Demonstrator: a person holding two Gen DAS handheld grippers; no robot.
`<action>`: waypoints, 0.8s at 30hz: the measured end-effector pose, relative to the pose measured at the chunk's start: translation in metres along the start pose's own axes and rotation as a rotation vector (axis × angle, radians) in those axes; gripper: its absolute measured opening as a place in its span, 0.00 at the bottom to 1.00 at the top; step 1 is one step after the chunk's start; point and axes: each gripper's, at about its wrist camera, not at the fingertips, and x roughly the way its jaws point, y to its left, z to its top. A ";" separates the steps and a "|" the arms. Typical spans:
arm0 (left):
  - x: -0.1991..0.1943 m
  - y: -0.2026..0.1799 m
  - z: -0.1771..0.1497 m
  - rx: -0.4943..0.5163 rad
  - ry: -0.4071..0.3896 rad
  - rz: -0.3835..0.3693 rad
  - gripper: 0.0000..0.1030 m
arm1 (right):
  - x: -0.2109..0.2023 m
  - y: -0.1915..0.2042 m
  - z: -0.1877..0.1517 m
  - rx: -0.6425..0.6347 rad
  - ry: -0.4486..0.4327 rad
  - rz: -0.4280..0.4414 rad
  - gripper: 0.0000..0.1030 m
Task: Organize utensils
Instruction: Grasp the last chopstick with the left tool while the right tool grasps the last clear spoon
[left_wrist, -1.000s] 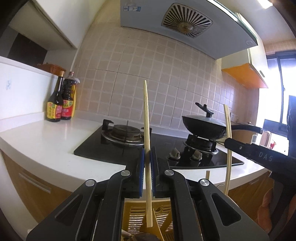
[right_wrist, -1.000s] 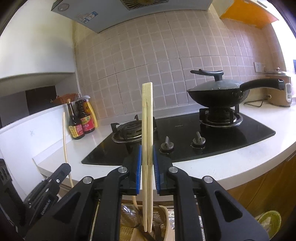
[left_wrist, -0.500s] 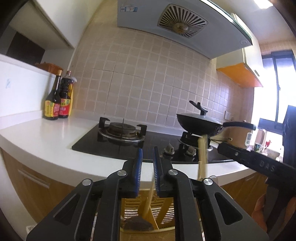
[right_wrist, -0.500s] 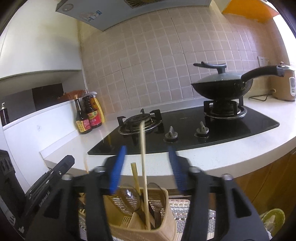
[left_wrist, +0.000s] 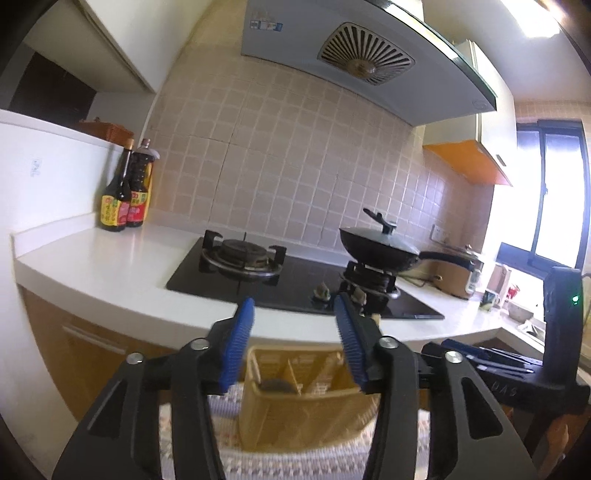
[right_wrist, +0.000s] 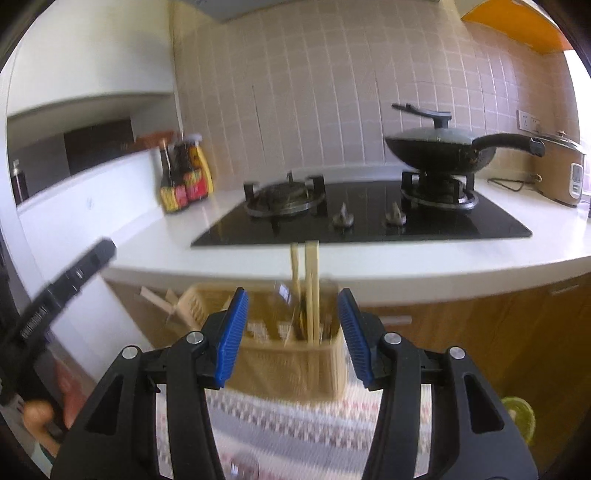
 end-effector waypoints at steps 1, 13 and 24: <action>-0.004 0.000 -0.001 0.002 0.016 0.002 0.49 | 0.000 0.003 -0.004 -0.006 0.036 -0.002 0.46; -0.024 0.025 -0.071 -0.002 0.459 0.080 0.49 | 0.037 0.017 -0.104 0.072 0.527 0.028 0.42; -0.008 0.027 -0.154 0.090 0.821 0.078 0.46 | 0.055 0.045 -0.154 0.056 0.694 0.057 0.31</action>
